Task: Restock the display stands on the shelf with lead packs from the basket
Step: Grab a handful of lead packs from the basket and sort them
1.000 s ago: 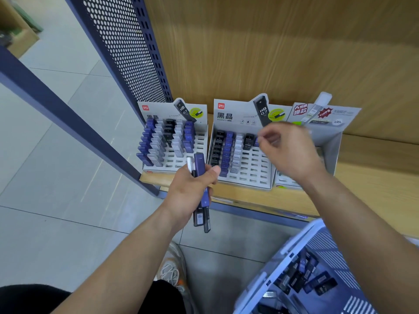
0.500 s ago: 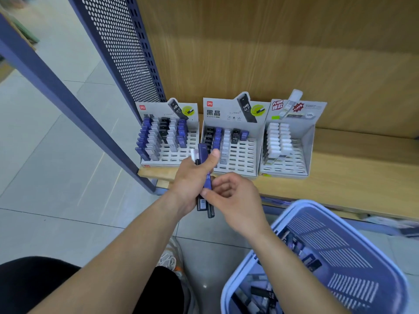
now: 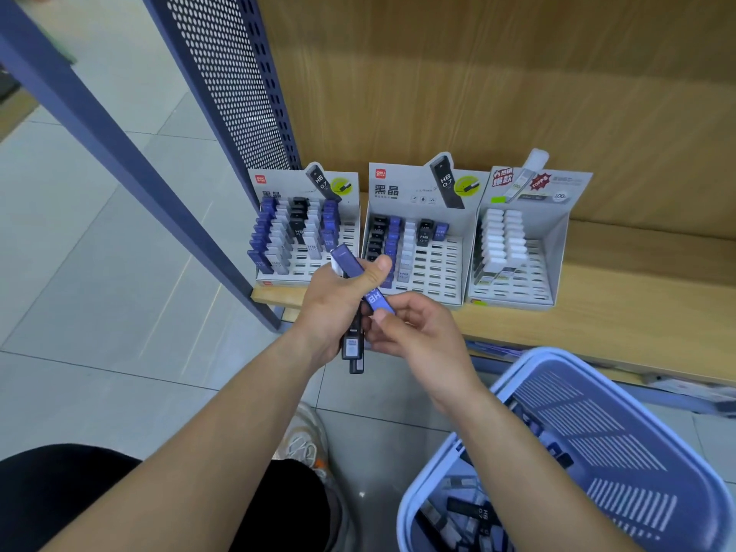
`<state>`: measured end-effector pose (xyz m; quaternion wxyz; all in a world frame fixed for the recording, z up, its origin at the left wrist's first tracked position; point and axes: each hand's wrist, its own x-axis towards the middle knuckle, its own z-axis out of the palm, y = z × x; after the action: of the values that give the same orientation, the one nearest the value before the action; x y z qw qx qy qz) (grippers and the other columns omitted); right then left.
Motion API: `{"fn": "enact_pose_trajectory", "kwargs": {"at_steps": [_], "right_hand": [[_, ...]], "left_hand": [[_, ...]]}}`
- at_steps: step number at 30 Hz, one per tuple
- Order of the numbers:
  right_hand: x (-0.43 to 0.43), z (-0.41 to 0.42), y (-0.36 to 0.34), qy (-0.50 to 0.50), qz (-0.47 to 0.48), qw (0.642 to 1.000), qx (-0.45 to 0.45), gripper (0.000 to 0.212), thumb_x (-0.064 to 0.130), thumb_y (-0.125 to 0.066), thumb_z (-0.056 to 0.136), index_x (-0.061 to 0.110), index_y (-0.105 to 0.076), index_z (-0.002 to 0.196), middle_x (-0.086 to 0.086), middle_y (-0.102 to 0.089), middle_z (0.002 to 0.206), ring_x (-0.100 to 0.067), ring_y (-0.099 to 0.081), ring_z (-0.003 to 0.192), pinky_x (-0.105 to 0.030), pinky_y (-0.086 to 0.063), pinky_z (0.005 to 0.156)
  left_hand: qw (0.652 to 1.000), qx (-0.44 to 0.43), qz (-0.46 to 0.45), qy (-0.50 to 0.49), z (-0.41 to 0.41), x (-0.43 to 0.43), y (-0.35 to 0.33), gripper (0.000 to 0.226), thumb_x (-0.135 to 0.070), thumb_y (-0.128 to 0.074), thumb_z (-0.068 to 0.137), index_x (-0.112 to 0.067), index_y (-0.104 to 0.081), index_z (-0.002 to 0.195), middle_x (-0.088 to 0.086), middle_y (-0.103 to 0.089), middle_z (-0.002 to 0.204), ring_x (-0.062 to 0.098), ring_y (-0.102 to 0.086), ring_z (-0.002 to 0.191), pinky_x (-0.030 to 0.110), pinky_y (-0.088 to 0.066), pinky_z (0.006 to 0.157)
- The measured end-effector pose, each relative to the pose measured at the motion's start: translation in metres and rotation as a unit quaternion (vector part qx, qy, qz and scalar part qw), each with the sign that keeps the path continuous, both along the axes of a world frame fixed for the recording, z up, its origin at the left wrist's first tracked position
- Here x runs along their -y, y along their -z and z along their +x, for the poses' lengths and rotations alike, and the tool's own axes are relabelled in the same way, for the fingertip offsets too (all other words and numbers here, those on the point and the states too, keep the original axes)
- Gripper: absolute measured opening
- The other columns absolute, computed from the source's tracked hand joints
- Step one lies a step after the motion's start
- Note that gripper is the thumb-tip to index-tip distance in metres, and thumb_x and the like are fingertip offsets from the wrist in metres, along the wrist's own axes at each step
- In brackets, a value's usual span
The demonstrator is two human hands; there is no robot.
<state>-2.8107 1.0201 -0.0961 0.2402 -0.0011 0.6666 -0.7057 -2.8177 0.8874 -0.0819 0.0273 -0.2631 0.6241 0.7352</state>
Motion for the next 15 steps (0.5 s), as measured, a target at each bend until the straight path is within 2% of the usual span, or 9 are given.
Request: {"fn": "enact_pose_trajectory", "kwargs": {"at_steps": [3,5,9,12,15], "right_hand": [[0.0,-0.006,0.0,0.031,-0.005,1.0,0.001,0.008,0.007,-0.06,0.098,0.008,-0.067,0.099,-0.012,-0.074,0.083,-0.027,-0.073,0.075,-0.041,-0.062,0.078],[-0.001,-0.014,-0.001,0.06,-0.01,0.998,-0.005,0.009,0.005,-0.059,0.097,0.008,-0.067,0.101,-0.009,-0.073,0.079,-0.026,-0.071,0.07,-0.037,-0.061,0.073],[0.001,-0.041,-0.006,0.096,-0.004,0.995,-0.027,0.004,0.007,-0.066,0.094,0.009,-0.067,0.098,-0.008,-0.073,0.076,-0.023,-0.069,0.067,-0.033,-0.06,0.067],[0.016,-0.069,-0.004,0.07,0.078,0.989,-0.105,0.007,0.014,-0.072,0.091,0.017,-0.066,0.087,-0.005,-0.069,0.071,-0.019,-0.068,0.063,-0.037,-0.06,0.063],[0.042,-0.101,0.007,0.005,0.2,0.955,-0.219,0.015,0.021,-0.071,0.091,0.029,-0.067,0.079,0.005,-0.069,0.069,-0.016,-0.07,0.065,-0.042,-0.061,0.07]], "left_hand": [[0.999,-0.028,0.005,0.019,0.0,0.003,0.003,0.033,-0.039,-0.076,0.084,-0.022,-0.057,0.062,0.0,-0.052,0.055,0.015,-0.043,0.046,0.023,-0.038,0.044],[0.999,-0.031,0.009,0.022,0.002,0.007,0.003,0.028,-0.043,-0.076,0.077,-0.02,-0.061,0.07,-0.005,-0.049,0.054,0.014,-0.041,0.047,0.024,-0.038,0.044],[0.999,0.006,-0.033,0.0,0.009,0.029,0.012,0.029,-0.035,-0.077,0.087,-0.016,-0.057,0.08,-0.008,-0.045,0.053,0.017,-0.041,0.047,0.026,-0.041,0.045],[0.995,0.051,-0.07,-0.042,0.02,0.055,0.027,0.023,-0.023,-0.076,0.09,-0.013,-0.056,0.086,-0.001,-0.043,0.057,0.019,-0.041,0.047,0.028,-0.04,0.047],[0.99,0.078,-0.077,-0.086,0.031,0.076,0.038,0.015,-0.01,-0.071,0.09,-0.01,-0.057,0.096,0.006,-0.047,0.065,0.017,-0.042,0.045,0.027,-0.039,0.043]]}}
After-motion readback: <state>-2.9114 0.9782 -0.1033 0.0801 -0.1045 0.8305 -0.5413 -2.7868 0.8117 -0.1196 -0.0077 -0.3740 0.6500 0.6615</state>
